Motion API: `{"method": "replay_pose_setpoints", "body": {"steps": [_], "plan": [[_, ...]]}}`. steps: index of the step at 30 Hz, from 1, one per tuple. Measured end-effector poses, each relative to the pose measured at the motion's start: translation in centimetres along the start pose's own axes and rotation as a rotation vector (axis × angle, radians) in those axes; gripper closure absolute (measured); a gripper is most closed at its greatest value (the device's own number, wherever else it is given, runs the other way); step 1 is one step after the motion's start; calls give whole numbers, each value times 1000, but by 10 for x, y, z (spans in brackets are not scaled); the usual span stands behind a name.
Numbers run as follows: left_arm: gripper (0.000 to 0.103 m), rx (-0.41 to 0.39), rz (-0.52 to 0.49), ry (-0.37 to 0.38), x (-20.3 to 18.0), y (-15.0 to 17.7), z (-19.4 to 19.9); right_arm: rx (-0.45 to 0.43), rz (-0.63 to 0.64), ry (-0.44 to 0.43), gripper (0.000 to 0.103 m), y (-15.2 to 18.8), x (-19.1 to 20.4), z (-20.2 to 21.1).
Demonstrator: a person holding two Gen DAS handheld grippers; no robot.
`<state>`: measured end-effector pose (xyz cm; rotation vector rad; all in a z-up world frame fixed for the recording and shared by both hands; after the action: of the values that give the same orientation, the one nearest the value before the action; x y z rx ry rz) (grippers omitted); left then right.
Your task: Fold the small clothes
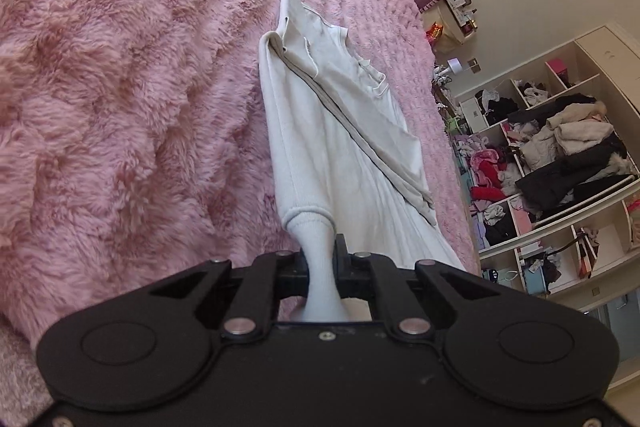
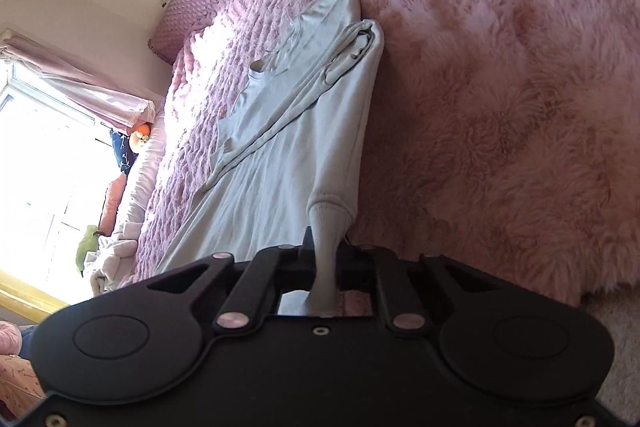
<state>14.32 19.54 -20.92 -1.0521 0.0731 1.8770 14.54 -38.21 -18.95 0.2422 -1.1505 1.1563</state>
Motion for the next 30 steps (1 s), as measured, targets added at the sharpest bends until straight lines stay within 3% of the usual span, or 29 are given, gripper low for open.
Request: {"method": "replay_pose_setpoints", "body": {"steps": [7, 13, 16, 19, 23, 26, 27, 29, 30], "plan": [[99, 103, 139, -41, 60, 52, -21, 42, -183, 39, 97, 36, -53, -3], [100, 53, 162, 48, 52, 26, -18, 44, -156, 4, 96, 14, -33, -13], [100, 11, 109, 66, 26, -11, -22, 10, -126, -42, 96, -17, -12, -19], [100, -25, 69, 113, -1, -58, -37, -43, -102, -86, 96, -70, 11, -39], [100, -98, -7, 158, -45, -156, -73, -119, -54, -130, 96, -162, 36, -83], [100, -136, -68, 144, -75, -224, -112, -168, -53, -151, 96, -228, 42, -126], [97, -144, -87, 126, -80, -243, -127, -167, -51, -169, 93, -248, 41, -143], [70, -143, -80, 51, -80, -273, -158, -174, -84, -121, 80, -279, 28, -177], [59, -149, -62, 16, -75, -280, -167, -202, -116, -67, 53, -289, 18, -187]]}}
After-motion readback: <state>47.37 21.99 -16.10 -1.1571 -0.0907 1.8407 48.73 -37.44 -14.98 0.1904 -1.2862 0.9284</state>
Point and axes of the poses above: each gripper's, at about its wrist camera, not at the fingertips, and z roughly against the way its jaws point, x to its left, y to its underside, the point moved 5 cm from there along -z, roughly the way its jaws point, and after that the axes turned 8 degrees about -y, right-handed, at the moved point
